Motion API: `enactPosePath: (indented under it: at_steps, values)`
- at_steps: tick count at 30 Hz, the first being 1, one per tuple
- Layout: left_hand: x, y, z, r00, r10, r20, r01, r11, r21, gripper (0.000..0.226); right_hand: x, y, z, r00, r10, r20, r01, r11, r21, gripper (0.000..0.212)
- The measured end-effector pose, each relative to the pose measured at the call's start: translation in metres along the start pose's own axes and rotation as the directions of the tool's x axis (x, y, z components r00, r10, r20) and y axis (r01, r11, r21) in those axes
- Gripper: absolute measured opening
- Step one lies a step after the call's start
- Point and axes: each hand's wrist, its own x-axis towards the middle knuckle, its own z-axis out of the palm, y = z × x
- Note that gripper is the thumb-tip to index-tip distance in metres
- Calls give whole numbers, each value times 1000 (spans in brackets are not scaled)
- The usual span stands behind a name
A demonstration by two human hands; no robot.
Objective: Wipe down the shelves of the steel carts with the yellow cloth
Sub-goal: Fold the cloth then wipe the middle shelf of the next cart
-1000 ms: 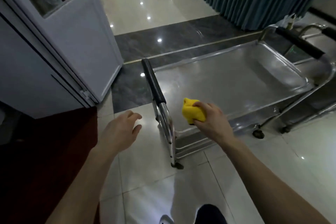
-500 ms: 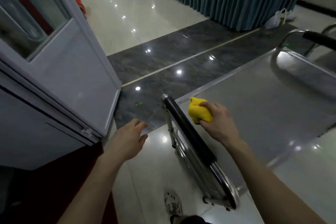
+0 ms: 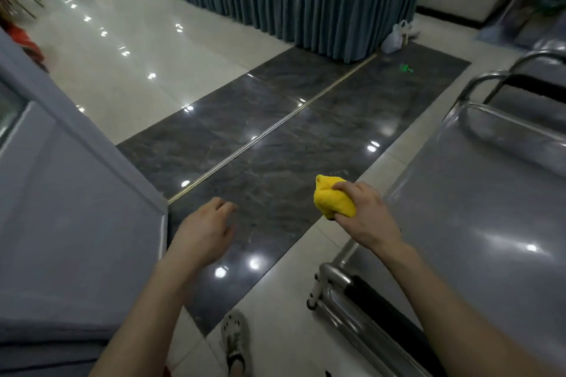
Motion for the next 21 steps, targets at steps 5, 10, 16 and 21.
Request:
enactPosePath:
  at_steps: [5, 10, 16, 21]
  values:
    - [113, -47, -26, 967, 244, 66, -246, 969, 25, 41, 48, -26, 18, 972, 202, -118, -204, 979, -10, 60]
    - [214, -49, -60, 894, 436, 106, -443, 894, 61, 42, 79, -45, 30, 915, 345, -208, -352, 936, 3, 62]
    - [331, -27, -78, 766, 619, 173, -639, 763, 98, 43, 131, -32, 47, 811, 482, -331, -495, 868, 50, 61]
    - [444, 5, -88, 684, 691, 232, -718, 694, 53, 43, 221, -12, 60, 755, 512, -409, -505, 853, 137, 59]
